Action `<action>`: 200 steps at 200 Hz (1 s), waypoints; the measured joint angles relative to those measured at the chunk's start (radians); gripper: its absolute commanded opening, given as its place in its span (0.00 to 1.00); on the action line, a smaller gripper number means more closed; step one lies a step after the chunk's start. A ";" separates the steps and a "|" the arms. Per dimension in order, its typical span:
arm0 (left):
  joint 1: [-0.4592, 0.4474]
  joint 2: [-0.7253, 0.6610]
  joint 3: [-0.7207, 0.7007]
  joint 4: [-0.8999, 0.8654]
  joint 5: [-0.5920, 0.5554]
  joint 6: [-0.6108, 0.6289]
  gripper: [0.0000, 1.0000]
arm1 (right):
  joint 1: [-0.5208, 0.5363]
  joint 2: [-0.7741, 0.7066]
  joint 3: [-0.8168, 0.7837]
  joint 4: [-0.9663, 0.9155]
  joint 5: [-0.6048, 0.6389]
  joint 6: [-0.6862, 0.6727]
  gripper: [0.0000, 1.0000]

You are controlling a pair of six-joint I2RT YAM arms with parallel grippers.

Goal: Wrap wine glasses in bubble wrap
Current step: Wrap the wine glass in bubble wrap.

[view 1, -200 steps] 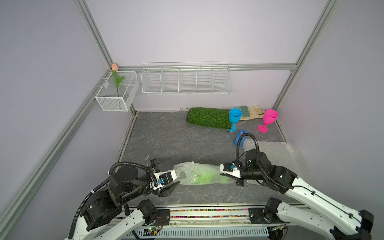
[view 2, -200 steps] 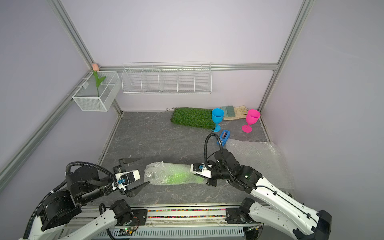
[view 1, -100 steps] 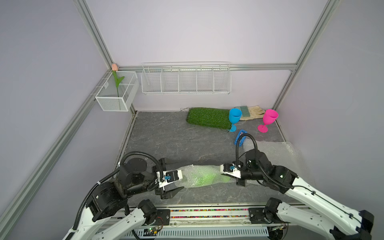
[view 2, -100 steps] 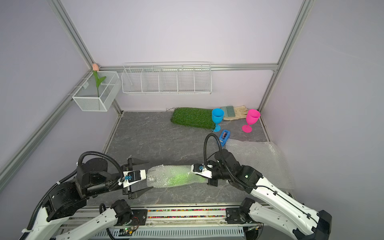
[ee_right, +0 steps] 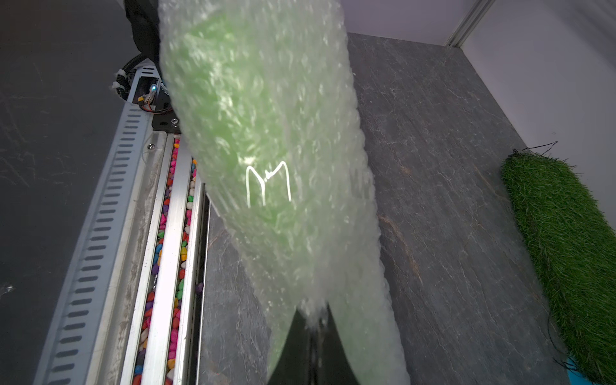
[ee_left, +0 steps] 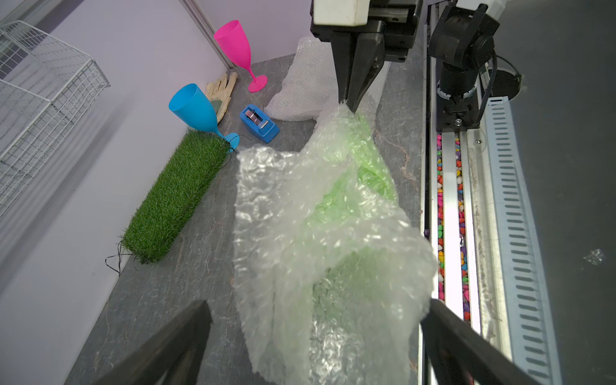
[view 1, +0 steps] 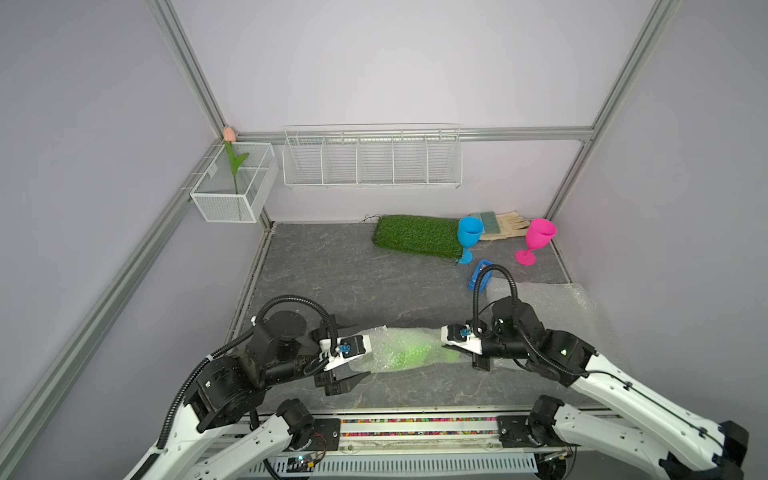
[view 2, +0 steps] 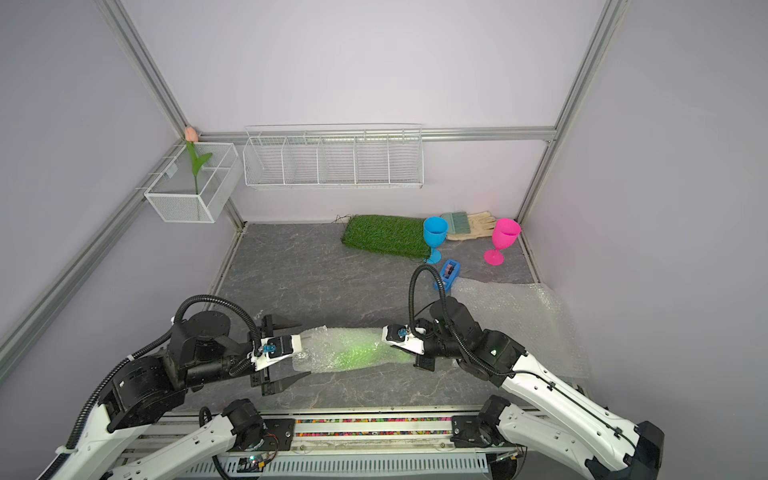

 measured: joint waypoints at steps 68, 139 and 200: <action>0.000 0.047 -0.002 -0.005 0.002 -0.010 0.48 | 0.000 0.000 0.001 0.000 -0.003 0.000 0.07; 0.000 0.074 0.019 -0.042 -0.023 0.003 0.00 | -0.002 0.041 -0.037 0.105 -0.051 0.023 0.07; -0.001 0.214 0.205 -0.113 -0.053 0.058 0.00 | 0.021 0.299 -0.166 0.511 -0.158 0.105 0.07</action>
